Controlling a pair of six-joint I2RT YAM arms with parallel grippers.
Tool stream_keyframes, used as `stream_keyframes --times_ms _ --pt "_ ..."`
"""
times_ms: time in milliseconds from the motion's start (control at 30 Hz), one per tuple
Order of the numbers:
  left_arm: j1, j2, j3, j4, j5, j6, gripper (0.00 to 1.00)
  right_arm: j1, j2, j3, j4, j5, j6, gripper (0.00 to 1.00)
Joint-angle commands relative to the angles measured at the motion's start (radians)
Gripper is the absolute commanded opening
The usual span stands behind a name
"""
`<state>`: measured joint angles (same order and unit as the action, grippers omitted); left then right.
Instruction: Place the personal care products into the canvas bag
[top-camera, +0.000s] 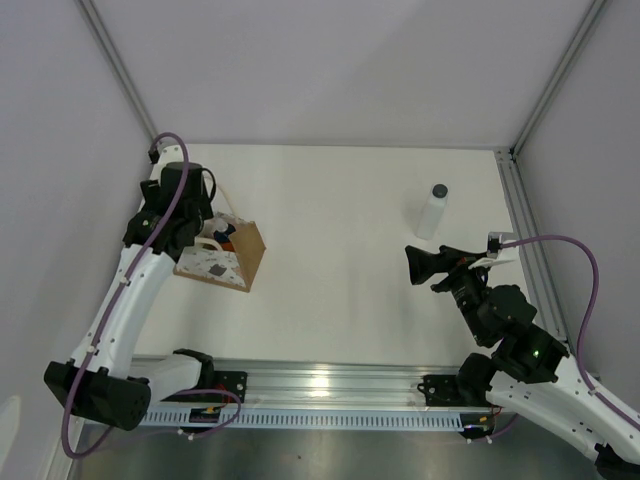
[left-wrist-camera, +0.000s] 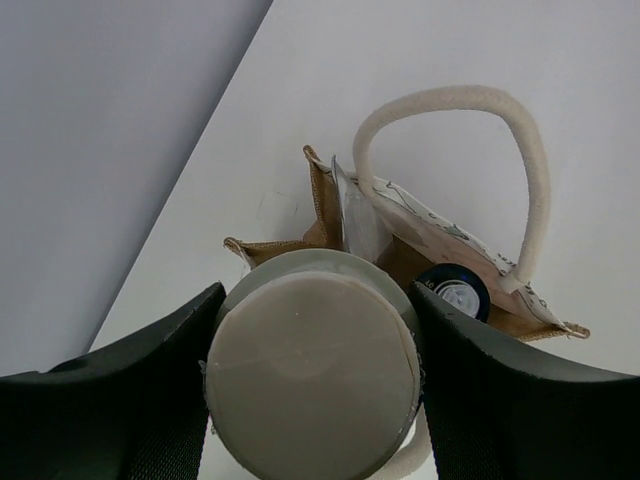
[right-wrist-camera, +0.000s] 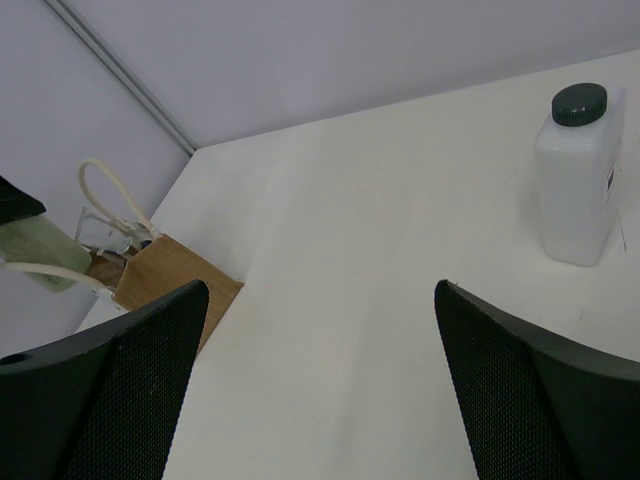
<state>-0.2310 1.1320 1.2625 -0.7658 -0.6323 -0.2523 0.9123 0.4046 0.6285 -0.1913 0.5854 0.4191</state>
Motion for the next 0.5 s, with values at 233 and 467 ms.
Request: stream_keyframes --times_ms 233,467 --pt "0.030 0.017 0.021 0.167 -0.015 0.041 0.00 -0.003 -0.004 0.019 0.012 -0.002 0.015 0.99" --pt "0.054 0.017 -0.015 0.244 0.011 0.050 0.00 -0.003 -0.004 0.019 0.013 -0.007 0.015 0.99"
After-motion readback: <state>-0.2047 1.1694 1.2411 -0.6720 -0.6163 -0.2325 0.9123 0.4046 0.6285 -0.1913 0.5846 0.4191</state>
